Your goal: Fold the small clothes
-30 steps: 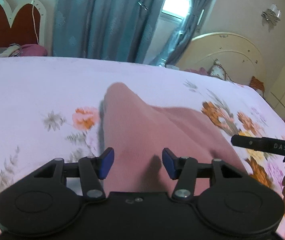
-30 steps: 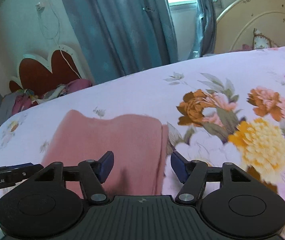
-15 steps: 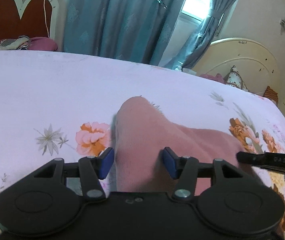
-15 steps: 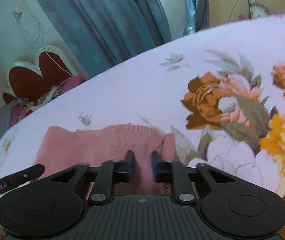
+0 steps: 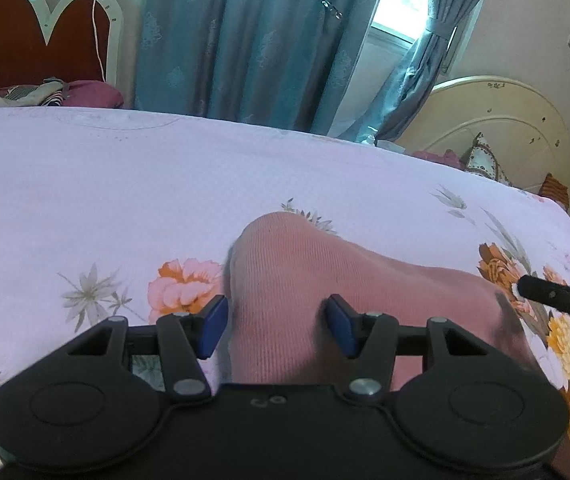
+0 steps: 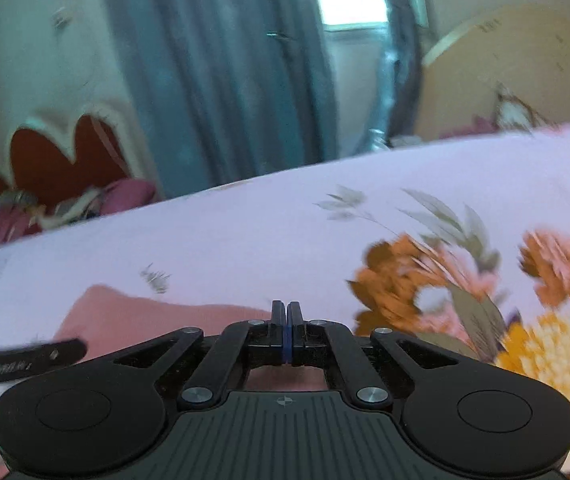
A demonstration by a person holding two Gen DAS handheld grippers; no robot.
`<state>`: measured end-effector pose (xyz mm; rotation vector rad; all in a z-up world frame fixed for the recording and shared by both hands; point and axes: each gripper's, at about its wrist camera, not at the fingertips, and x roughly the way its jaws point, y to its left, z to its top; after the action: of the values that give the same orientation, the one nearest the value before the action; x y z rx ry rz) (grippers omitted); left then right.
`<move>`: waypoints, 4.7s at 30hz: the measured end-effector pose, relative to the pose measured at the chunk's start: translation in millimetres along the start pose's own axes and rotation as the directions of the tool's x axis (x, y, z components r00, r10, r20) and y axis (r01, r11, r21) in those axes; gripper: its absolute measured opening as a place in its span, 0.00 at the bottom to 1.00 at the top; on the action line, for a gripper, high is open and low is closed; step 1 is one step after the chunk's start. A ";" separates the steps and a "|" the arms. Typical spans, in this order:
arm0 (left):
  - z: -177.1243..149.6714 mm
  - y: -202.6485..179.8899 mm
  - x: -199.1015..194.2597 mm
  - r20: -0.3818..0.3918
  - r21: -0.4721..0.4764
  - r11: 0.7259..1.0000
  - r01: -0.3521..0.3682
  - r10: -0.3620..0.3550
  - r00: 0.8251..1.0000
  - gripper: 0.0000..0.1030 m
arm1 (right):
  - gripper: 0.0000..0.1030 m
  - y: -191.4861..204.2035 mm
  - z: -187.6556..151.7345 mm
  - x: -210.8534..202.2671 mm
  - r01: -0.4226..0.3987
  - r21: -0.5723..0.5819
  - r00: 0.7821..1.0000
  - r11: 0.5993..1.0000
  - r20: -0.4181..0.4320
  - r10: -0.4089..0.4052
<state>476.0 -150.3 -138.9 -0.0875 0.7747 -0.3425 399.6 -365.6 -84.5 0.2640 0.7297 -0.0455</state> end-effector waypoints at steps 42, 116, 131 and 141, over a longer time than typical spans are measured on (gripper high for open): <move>-56.6 -35.2 -78.5 -0.028 0.133 0.990 -0.044 0.048 0.998 0.57 | 0.22 29.6 -65.5 -78.3 -0.019 -0.136 0.998 0.990 -0.065 0.010; -43.1 -15.3 -79.3 -0.136 0.065 0.998 0.023 -0.014 0.991 0.84 | 0.75 -18.8 -48.8 -59.4 -0.026 0.014 0.990 1.000 -0.135 0.027; -42.2 -7.7 -40.1 -0.189 -0.052 0.993 0.107 -0.115 0.975 0.76 | 0.75 -27.4 -57.6 -7.9 -0.163 0.068 0.967 0.984 -0.187 0.173; -40.0 -13.8 -43.9 -0.170 -0.052 0.990 0.134 -0.141 0.975 0.42 | 0.19 -22.1 -57.6 -4.2 -0.230 0.136 0.952 0.964 -0.175 0.252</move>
<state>415.2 -146.7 -135.2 -0.1511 0.9503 -0.4708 356.0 -372.5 -127.7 0.4705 0.8826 0.1737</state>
